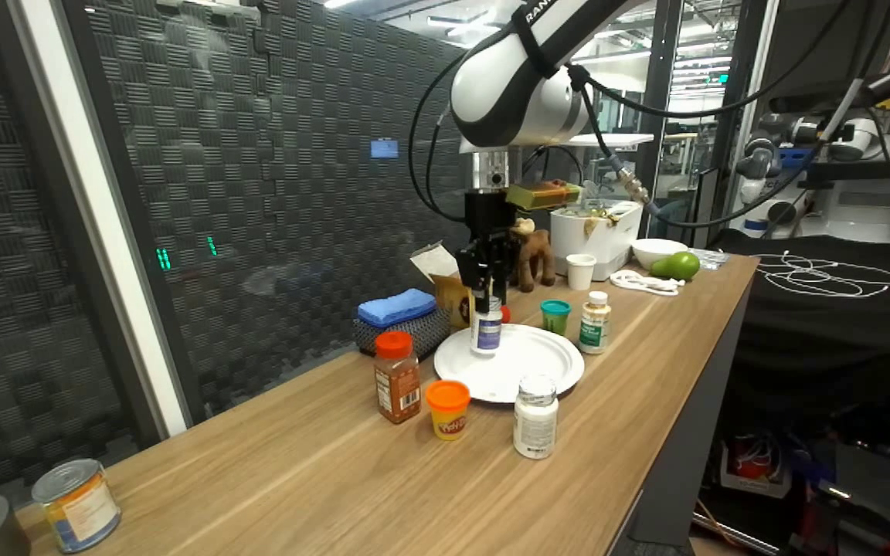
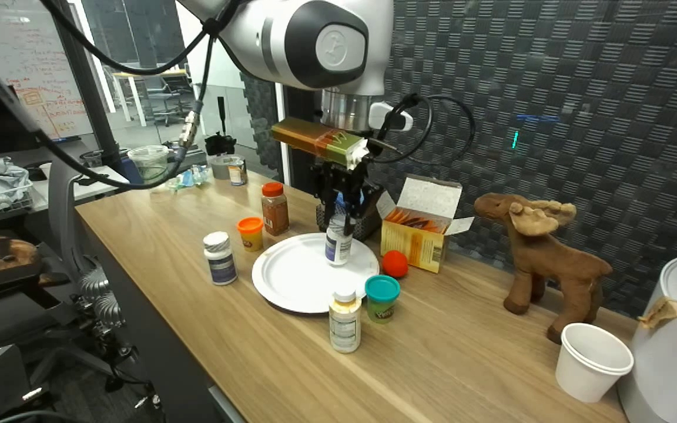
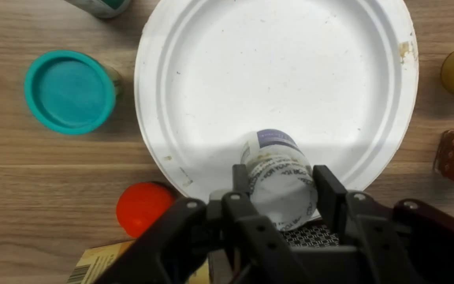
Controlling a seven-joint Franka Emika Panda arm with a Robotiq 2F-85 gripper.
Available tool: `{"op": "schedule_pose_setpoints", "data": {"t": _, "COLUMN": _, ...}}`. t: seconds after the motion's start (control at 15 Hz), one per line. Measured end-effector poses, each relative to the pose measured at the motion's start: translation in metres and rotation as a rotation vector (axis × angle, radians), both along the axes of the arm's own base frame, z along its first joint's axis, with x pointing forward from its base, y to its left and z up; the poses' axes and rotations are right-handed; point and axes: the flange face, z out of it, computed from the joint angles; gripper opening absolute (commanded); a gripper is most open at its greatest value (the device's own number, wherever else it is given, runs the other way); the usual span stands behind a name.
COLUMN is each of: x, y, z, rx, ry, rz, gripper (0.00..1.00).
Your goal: Pick the bottles and a red object and put them on the plate
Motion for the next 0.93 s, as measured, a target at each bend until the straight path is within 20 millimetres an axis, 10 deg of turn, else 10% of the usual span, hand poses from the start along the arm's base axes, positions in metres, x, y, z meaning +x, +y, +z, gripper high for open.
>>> {"op": "schedule_pose_setpoints", "data": {"t": 0.2, "x": 0.003, "y": 0.001, "z": -0.007, "rx": -0.003, "ry": -0.017, "rz": 0.004, "gripper": 0.19}}
{"op": "schedule_pose_setpoints", "data": {"t": 0.27, "x": 0.004, "y": 0.001, "z": -0.008, "rx": -0.005, "ry": -0.023, "rz": 0.008, "gripper": 0.69}}
{"op": "schedule_pose_setpoints", "data": {"t": 0.6, "x": 0.004, "y": 0.005, "z": -0.004, "rx": -0.012, "ry": -0.031, "rz": 0.059, "gripper": 0.99}}
{"op": "schedule_pose_setpoints", "data": {"t": 0.93, "x": -0.007, "y": 0.001, "z": 0.033, "rx": -0.012, "ry": -0.053, "rz": 0.096, "gripper": 1.0}}
